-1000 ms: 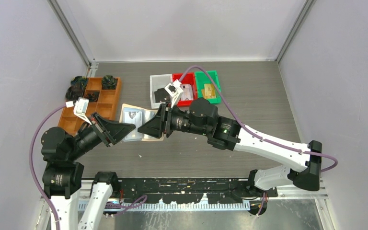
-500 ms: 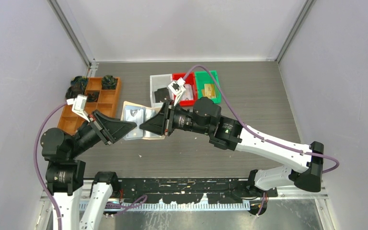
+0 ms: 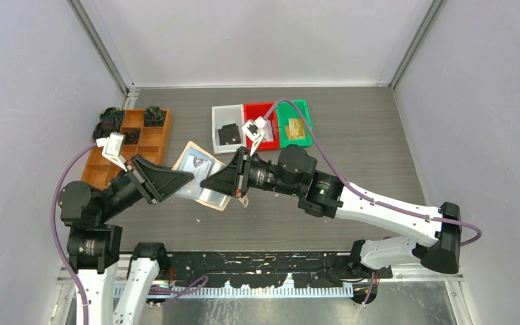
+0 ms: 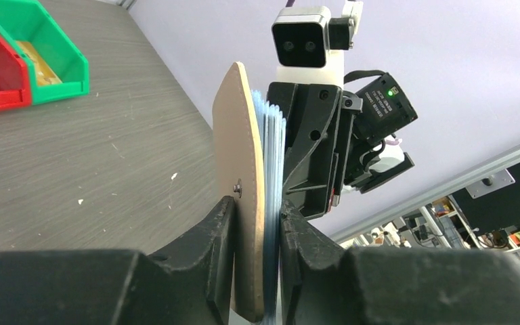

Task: Take the credit cards out of the card holder
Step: Remove the credit card from the card holder.

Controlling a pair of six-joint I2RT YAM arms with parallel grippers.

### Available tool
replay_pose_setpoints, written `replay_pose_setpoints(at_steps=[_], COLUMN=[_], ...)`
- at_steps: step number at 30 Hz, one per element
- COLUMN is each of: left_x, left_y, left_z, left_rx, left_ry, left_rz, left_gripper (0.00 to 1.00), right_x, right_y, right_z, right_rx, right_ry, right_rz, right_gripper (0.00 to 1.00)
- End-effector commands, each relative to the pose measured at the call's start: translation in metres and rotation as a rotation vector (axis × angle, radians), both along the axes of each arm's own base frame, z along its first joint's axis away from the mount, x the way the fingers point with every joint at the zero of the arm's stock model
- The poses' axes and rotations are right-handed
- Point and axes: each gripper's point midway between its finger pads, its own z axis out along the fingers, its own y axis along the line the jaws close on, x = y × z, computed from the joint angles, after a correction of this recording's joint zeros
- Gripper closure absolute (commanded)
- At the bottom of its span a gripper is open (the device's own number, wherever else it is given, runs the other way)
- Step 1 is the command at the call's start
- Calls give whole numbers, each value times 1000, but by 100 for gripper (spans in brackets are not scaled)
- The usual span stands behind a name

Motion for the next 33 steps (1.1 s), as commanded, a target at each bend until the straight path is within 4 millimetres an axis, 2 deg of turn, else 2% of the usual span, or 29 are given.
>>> replay_pose_setpoints(at_steps=[1,6,7,10,15,19,26,33], left_x=[-31,-29,-29,-28,-28,-28,-28,-25], left_y=[-9,-8,-8,-7,-7,-7,-6,-5], left_z=[21,22,22,21,22,24,25,30], left_rx=[-7,-11,-12,-14,-16,-17,-24,-39], left_ry=[-100,-94,-94,-86,-88,-85,-70,-54], left_rz=[-127,-118,-114,-106,-98,-94,-85,-75], left_gripper=[79,89,90,93,94,95,95,96], right_x=[5,5,5,7,7,4,3,2], right_y=[-5,-9,-9,-9,-7,-6,-21,-31], right_z=[10,11,11,11,21,31,34,28], right_rx=[67,100,100,107,164,228,301,305], right_ry=[-18,-13,-10,-1,3,4,-8,-9], right_rz=[-34,-43,-47,-53,-51,-29,-43,-62], right_gripper=[89,89,87,68,64,67,88,94])
